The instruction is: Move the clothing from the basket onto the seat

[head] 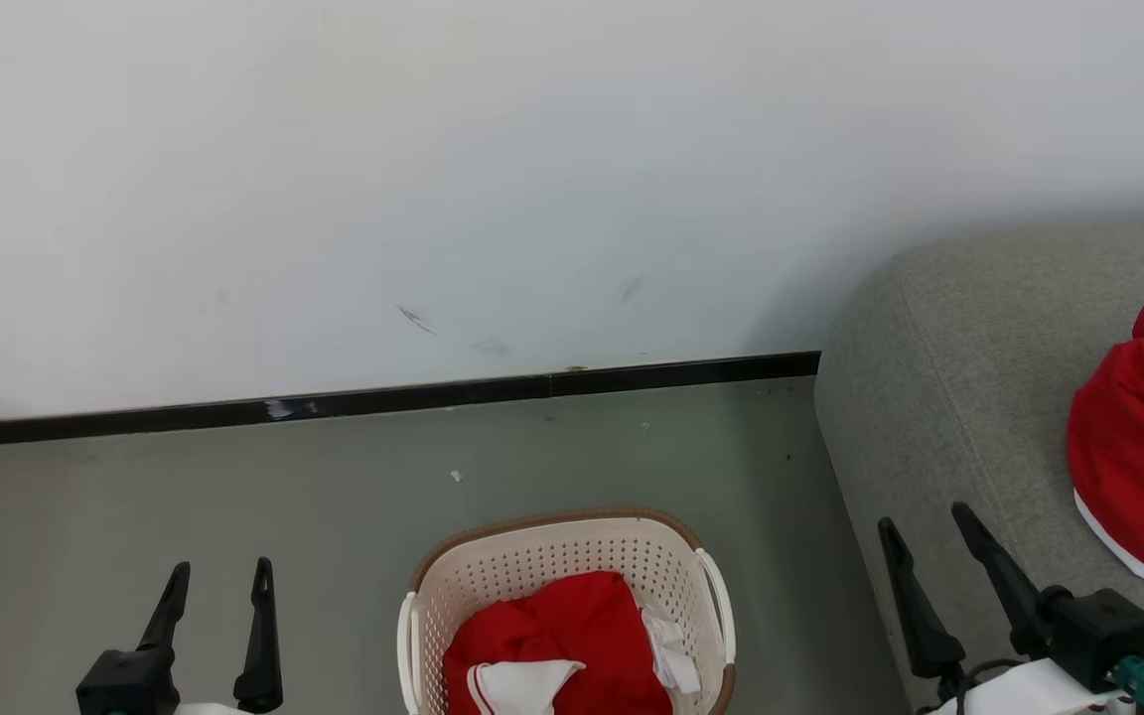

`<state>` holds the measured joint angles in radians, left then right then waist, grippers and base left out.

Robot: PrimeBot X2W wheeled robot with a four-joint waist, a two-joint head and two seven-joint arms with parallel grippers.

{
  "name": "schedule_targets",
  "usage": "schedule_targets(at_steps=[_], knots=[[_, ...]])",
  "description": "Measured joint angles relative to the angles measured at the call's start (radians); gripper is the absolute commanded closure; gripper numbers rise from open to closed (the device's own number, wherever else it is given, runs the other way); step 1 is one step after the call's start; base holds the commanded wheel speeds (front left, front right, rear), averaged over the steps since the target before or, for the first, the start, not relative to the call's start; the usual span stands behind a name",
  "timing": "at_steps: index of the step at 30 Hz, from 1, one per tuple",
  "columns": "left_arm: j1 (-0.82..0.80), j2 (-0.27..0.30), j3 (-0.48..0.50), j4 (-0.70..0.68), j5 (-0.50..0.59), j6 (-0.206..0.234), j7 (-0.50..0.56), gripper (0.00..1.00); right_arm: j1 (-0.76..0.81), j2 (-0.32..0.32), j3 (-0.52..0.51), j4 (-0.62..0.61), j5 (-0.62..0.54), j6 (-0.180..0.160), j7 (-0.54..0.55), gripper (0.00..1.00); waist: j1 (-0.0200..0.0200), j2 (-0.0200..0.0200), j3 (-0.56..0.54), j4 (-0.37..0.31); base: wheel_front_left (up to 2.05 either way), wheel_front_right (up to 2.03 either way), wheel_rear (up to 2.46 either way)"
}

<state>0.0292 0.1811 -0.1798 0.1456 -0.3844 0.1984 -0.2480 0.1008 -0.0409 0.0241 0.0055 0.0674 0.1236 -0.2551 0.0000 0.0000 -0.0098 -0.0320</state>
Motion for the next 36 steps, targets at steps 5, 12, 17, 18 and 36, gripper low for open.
schedule_targets(at_steps=[5, 12, 17, 18, 36], knots=[[-0.002, 0.007, -0.021, 0.0, 0.01, -0.009, 0.009, 0.0, 0.0, 0.0, -0.016, -0.015, -0.007, 0.0, 0.0, 0.0, 0.0, 0.0, 0.017, -0.004, 0.0, 0.0, 0.0], [-0.042, 0.016, -0.063, 0.015, 0.027, -0.032, 0.042, 0.0, 0.0, 0.0, -0.024, -0.035, -0.007, 0.0, 0.0, 0.0, 0.0, 0.0, 0.05, -0.01, 0.0, 0.0, 0.0], [-0.106, 0.006, -0.11, 0.043, 0.036, -0.061, 0.073, 0.0, -0.008, 0.001, -0.024, -0.069, -0.007, 0.0, 0.0, 0.0, 0.0, 0.0, 0.088, -0.019, 0.0, 0.0, 0.0], [-0.121, 0.003, -0.119, 0.048, 0.039, -0.065, 0.081, 0.0, -0.009, 0.001, -0.024, -0.073, -0.007, 0.0, 0.0, 0.0, 0.0, 0.0, 0.095, -0.021, 0.0, 0.0, 0.0], [-0.331, -0.036, -0.236, 0.208, 0.114, -0.14, 0.142, 0.0, -0.139, 0.001, -0.032, -0.162, -0.006, 0.0, 0.0, 0.0, 0.0, 0.0, 0.26, -0.069, 0.0, 0.0, 0.0]])
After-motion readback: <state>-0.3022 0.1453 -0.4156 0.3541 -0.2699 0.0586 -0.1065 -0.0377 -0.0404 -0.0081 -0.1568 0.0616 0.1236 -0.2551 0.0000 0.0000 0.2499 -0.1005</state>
